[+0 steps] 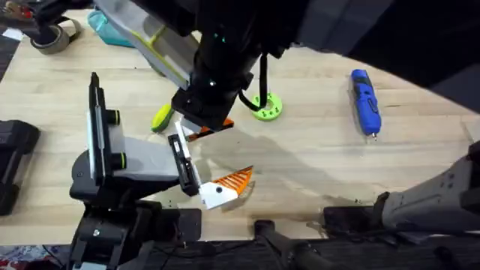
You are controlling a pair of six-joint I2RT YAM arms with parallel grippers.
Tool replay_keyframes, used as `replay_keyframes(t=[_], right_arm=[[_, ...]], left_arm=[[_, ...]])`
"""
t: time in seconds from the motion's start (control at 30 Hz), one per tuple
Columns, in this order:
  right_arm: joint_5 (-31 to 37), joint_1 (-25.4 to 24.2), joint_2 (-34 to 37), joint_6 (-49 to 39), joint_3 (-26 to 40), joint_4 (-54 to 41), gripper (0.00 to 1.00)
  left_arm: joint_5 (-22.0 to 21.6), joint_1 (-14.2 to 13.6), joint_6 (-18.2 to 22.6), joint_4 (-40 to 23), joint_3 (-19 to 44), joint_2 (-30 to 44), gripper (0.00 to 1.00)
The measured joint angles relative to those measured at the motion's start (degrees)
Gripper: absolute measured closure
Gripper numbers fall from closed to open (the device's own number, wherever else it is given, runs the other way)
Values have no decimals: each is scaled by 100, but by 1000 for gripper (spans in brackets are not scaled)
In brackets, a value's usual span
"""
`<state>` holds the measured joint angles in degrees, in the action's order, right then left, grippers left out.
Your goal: Pick up the gripper from the table and insert it into the empty holder that is missing its gripper. Then pick up a screw, insert it into the mounting hole, and use the screwdriver to tighten it. Finally, clean up the table by picking up the vegetable and placing it into the bucket.
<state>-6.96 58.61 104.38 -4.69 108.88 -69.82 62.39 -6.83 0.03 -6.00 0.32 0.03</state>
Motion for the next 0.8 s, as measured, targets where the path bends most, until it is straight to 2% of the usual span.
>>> replay_keyframes(t=[0.8], right_arm=[[247, 111, 133, -52, 0, -2, 996]], left_arm=[[20, 0, -63, -4, 0, 7, 14]])
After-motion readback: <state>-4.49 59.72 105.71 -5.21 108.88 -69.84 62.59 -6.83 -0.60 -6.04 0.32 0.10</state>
